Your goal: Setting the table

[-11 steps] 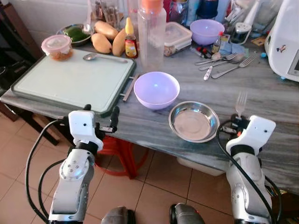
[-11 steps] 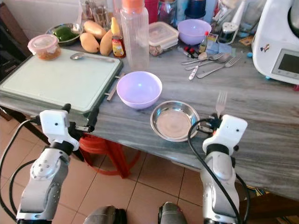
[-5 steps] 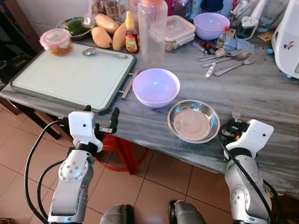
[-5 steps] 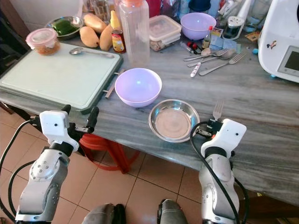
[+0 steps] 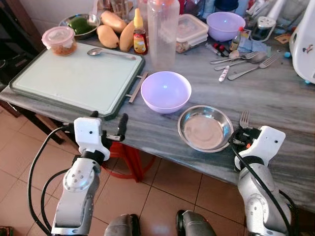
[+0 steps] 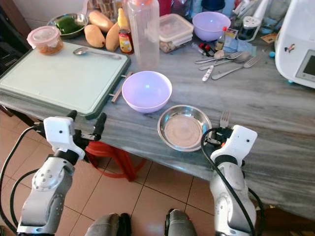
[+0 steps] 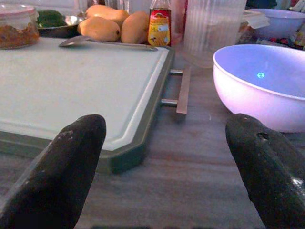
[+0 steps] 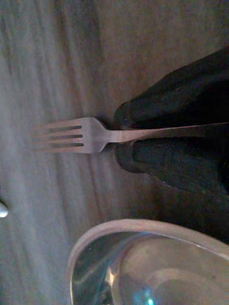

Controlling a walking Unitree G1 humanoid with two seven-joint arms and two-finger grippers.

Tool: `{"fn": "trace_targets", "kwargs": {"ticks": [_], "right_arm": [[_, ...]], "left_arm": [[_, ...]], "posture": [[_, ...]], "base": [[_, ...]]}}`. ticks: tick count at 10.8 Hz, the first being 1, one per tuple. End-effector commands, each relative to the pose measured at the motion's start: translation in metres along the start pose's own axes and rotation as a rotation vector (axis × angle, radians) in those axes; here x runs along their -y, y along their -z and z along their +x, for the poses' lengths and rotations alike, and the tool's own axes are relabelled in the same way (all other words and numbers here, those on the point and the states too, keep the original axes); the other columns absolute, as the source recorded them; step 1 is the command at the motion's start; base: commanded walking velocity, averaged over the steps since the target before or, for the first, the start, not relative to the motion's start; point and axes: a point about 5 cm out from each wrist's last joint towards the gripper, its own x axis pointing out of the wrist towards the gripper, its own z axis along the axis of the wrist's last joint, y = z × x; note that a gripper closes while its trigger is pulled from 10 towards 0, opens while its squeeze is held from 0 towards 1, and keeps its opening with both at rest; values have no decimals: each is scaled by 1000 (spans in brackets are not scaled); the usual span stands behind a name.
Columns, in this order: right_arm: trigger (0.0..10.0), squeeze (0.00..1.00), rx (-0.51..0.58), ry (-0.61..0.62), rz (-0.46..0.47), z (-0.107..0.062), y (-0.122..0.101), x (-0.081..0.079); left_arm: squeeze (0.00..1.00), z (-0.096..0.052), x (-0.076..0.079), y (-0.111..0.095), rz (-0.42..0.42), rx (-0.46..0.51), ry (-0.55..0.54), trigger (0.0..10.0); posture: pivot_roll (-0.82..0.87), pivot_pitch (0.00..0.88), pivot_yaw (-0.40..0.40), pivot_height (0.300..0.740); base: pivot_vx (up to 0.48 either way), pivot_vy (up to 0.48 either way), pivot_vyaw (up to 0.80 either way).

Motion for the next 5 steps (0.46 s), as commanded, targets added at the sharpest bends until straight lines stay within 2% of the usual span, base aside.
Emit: {"fn": "trace_targets", "kwargs": {"ticks": [1,5], "right_arm": [[10000,0,-157,7,-7,-5,27,5],[10000,0,-225,-13,-46,-12,28,8]], "left_arm": [[0,-2,-1,0,-2,-7,-1,10000],[0,-2,1,0,-6,-10,8,10000]], "posture": [[-68,187,47,740],[-72,192,44,740]], "base": [[0,0,0],[0,0,0]]}}
